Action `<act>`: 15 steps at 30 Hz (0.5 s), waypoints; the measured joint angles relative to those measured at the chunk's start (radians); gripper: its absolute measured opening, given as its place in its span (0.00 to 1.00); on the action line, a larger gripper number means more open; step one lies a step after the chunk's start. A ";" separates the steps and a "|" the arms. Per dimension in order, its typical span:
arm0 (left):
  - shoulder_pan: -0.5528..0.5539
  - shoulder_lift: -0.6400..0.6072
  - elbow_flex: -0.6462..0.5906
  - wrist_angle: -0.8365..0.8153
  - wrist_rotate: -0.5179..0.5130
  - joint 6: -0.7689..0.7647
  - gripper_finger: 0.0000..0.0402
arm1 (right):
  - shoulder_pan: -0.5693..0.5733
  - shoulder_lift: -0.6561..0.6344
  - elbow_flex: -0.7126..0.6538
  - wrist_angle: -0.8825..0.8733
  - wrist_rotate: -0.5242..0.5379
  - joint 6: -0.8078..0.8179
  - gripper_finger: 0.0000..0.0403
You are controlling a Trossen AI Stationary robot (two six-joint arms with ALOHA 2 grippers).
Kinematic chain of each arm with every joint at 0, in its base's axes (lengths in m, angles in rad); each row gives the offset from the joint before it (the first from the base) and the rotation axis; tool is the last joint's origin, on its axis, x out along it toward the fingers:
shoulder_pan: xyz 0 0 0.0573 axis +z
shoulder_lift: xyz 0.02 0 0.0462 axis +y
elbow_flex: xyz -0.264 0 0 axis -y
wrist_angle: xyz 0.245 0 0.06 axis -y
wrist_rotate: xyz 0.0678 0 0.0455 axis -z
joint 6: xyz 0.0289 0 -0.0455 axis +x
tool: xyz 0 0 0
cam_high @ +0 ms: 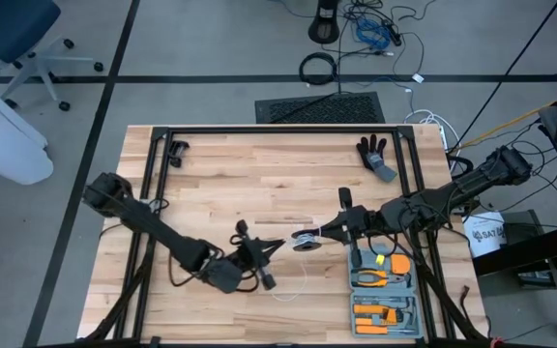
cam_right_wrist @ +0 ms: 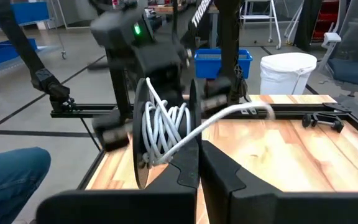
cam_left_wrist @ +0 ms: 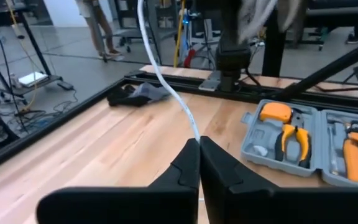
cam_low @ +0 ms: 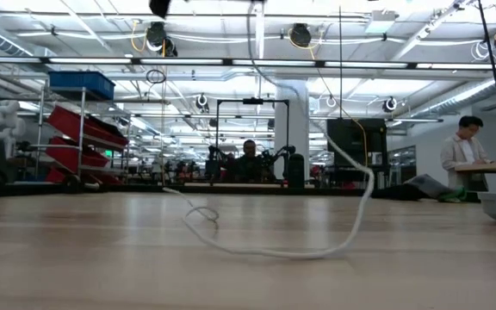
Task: Coil cords
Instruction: Uncoil the white cable wire from the spool
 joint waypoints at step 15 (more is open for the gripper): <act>-0.188 -0.234 0.000 0.003 -0.110 0.166 0.00 | 0.001 0.000 0.000 -0.040 0.021 0.037 0.00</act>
